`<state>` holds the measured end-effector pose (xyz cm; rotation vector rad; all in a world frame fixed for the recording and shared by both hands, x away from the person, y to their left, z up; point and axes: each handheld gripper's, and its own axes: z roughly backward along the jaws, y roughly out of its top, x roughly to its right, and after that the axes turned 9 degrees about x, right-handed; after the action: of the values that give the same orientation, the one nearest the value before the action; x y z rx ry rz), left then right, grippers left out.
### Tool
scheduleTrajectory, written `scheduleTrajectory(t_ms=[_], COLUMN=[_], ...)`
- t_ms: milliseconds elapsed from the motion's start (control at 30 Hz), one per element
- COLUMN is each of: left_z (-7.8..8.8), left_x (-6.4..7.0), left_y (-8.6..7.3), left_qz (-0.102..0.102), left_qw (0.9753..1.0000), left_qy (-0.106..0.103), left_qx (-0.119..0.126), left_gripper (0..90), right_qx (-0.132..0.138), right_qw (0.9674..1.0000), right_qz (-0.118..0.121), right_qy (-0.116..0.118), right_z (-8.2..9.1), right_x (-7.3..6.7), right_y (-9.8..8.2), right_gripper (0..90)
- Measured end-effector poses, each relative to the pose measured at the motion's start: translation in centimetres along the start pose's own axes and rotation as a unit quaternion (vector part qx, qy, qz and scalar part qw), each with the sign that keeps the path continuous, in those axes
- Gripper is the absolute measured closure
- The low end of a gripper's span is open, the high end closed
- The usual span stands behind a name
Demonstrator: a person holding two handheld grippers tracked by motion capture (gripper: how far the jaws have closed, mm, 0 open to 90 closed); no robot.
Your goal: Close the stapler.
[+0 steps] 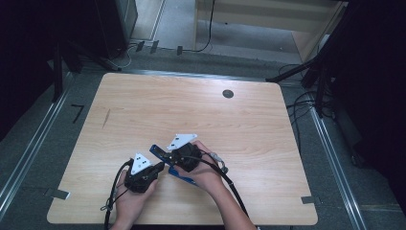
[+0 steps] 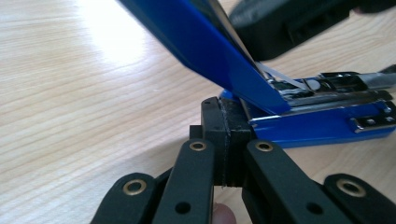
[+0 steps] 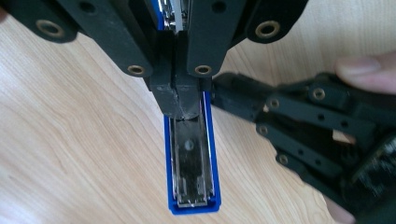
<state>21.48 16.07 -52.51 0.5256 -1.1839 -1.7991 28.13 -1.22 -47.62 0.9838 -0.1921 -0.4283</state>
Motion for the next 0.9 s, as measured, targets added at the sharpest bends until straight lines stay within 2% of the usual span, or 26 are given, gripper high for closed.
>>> scheduleTrajectory(t_ms=[167, 233, 633, 900], left_z=[-0.1, -0.1, -1.1, -2.0], left_x=[0.5, 0.9, 3.1, 4.5], left_y=[-0.2, -0.2, -0.6, -0.4], left_qz=[0.006, 0.001, -0.030, -0.046], left_qw=[0.9998, 0.9995, 0.9972, 0.9955], left_qy=[-0.018, -0.031, -0.069, -0.083], left_qx=[0.003, 0.006, 0.001, 0.005], left_gripper=[90.0, 90.0, 90.0, 90.0], right_qx=[0.009, 0.010, 0.025, 0.033], right_qw=[1.0000, 0.9999, 0.9997, 0.9994], right_qz=[0.002, 0.002, 0.001, -0.001], right_qy=[-0.002, -0.002, -0.005, -0.009], right_z=[0.6, 0.8, 2.1, 3.0], right_x=[0.0, 0.0, 0.0, 0.0], right_y=[0.2, 0.3, 0.3, 0.0], right_gripper=[90.0, 90.0, 90.0, 90.0])
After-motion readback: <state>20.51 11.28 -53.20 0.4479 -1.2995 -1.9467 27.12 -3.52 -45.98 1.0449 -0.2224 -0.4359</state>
